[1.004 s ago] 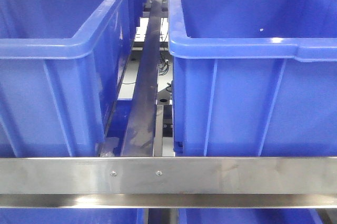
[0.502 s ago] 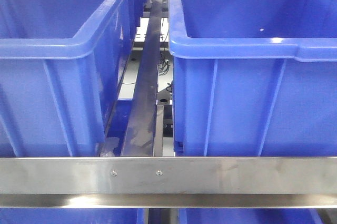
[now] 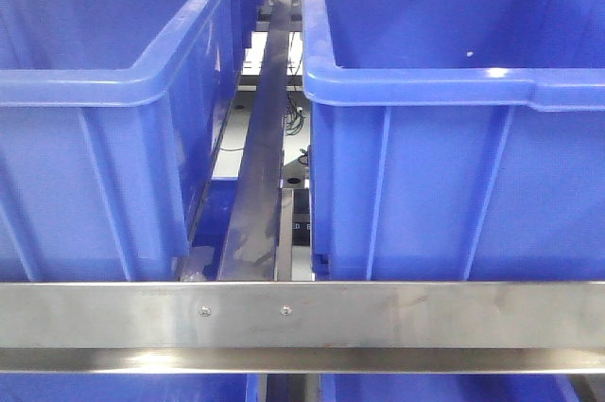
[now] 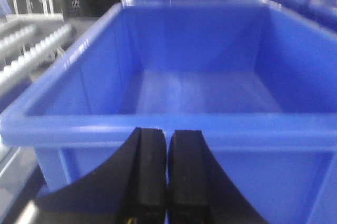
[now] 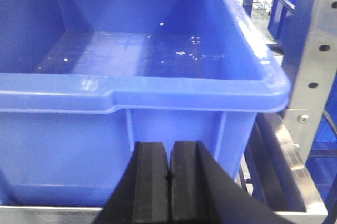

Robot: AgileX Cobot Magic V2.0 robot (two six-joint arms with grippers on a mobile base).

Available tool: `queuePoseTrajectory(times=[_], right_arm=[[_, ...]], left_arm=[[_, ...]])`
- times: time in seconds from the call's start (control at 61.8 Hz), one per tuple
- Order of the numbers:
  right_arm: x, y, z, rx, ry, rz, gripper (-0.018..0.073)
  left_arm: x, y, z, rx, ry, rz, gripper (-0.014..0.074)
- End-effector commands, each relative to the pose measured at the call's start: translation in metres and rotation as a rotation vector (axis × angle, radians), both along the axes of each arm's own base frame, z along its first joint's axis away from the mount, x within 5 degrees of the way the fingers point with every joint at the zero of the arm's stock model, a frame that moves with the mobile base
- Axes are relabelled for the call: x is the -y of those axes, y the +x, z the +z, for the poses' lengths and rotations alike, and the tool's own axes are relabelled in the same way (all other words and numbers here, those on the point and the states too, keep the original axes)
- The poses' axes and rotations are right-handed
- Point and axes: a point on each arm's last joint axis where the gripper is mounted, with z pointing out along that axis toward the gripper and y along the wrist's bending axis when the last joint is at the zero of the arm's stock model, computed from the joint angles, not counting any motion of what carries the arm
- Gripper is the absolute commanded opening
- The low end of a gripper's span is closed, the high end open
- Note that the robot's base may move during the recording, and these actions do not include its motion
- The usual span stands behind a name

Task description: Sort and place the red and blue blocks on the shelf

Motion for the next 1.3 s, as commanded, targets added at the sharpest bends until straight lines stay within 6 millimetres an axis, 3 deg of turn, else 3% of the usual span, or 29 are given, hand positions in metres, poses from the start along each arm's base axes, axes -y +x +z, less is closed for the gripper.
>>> queuePoseTrajectory(times=[0.0, 1.279], right_arm=[[0.0009, -0.0027, 0.0168, 0.125, 0.002, -0.01, 0.0068], [0.0008, -0.0027, 0.0166, 0.124, 0.002, -0.009, 0.0068]], left_arm=[[-0.0008, -0.0008, -0.0004, 0.073, -0.005, 0.008, 0.0122], [-0.0008, -0.0007, -0.0006, 0.071, -0.005, 0.008, 0.0122]])
